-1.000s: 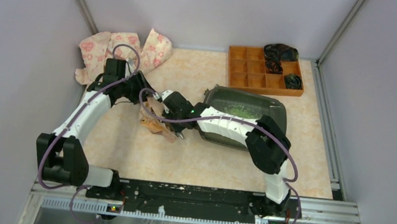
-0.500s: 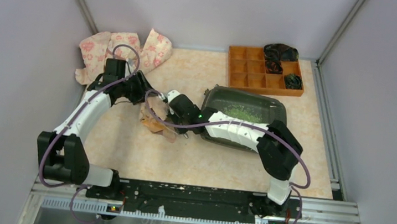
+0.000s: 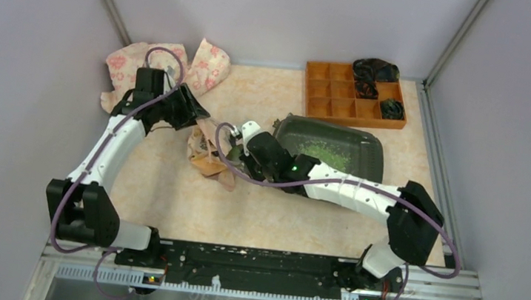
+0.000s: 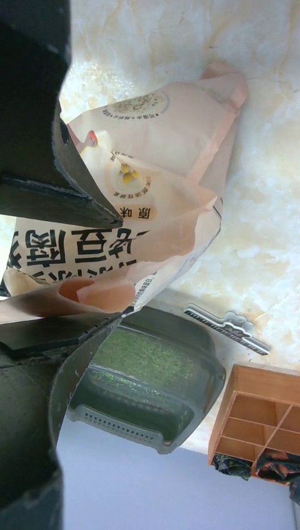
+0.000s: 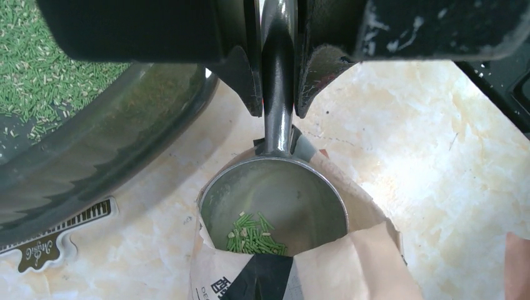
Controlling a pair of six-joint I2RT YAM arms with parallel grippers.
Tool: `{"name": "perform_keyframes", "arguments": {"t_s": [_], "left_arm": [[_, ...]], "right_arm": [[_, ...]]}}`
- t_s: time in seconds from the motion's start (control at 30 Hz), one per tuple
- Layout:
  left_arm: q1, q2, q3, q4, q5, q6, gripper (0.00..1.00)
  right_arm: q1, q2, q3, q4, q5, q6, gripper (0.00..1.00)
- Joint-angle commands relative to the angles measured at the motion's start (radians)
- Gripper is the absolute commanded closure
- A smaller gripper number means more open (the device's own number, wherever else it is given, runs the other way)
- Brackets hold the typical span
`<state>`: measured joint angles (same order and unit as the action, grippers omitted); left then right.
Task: Fill the litter box with clean litter
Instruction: 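Scoop the cat litter from the cat litter bag.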
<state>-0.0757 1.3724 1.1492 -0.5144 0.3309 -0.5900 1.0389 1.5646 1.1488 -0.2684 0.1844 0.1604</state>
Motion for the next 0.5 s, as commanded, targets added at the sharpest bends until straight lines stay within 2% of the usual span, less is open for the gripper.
{"name": "perform_keyframes", "arguments": {"t_s": [0.0, 0.47], "left_arm": [[0.008, -0.002, 0.046, -0.034, -0.032, 0.018, 0.43], [0.018, 0.010, 0.166, -0.091, -0.034, 0.038, 0.39]], "right_arm": [[0.005, -0.092, -0.038, 0.049, 0.045, 0.013, 1.00], [0.098, -0.173, -0.130, 0.076, 0.114, 0.014, 1.00]]}}
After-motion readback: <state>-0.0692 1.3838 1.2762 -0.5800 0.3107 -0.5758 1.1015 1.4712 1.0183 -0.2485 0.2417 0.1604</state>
